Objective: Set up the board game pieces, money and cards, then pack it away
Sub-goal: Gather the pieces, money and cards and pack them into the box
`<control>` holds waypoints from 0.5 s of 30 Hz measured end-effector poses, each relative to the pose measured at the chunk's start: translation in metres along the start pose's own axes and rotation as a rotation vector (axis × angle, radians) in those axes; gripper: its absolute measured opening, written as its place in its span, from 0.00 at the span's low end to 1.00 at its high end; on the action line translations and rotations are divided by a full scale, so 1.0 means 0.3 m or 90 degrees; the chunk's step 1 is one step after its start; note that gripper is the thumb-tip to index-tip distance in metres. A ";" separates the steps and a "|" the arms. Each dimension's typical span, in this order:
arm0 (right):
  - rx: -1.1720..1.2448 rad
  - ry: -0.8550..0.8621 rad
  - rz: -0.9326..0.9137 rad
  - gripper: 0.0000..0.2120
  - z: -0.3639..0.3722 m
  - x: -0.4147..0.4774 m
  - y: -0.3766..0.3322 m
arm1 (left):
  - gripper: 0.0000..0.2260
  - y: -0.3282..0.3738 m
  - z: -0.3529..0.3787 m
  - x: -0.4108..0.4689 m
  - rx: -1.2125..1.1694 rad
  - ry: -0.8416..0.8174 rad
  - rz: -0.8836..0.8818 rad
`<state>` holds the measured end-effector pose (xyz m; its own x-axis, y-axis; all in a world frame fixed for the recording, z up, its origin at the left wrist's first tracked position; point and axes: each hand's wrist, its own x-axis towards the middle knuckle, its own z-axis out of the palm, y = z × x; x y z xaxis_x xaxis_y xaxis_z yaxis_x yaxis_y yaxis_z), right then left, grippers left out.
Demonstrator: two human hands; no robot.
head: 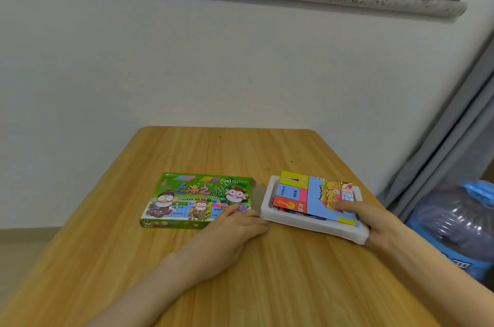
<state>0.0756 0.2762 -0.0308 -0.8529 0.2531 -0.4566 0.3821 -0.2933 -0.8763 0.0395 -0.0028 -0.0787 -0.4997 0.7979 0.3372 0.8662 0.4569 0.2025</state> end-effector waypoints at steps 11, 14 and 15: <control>-0.174 -0.039 -0.103 0.10 0.011 0.013 -0.058 | 0.09 -0.027 0.026 0.002 -0.051 0.160 0.034; -0.188 -0.053 -0.095 0.09 0.010 0.013 -0.076 | 0.09 -0.027 0.029 0.002 -0.056 0.156 0.029; -0.189 -0.054 -0.097 0.09 0.007 0.014 -0.080 | 0.09 -0.027 0.028 0.002 -0.061 0.153 0.023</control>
<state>0.0622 0.2823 -0.0113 -0.9299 0.1917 -0.3140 0.3247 0.0261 -0.9455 0.0324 -0.0028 -0.0877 -0.4653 0.6920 0.5519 0.8848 0.3813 0.2679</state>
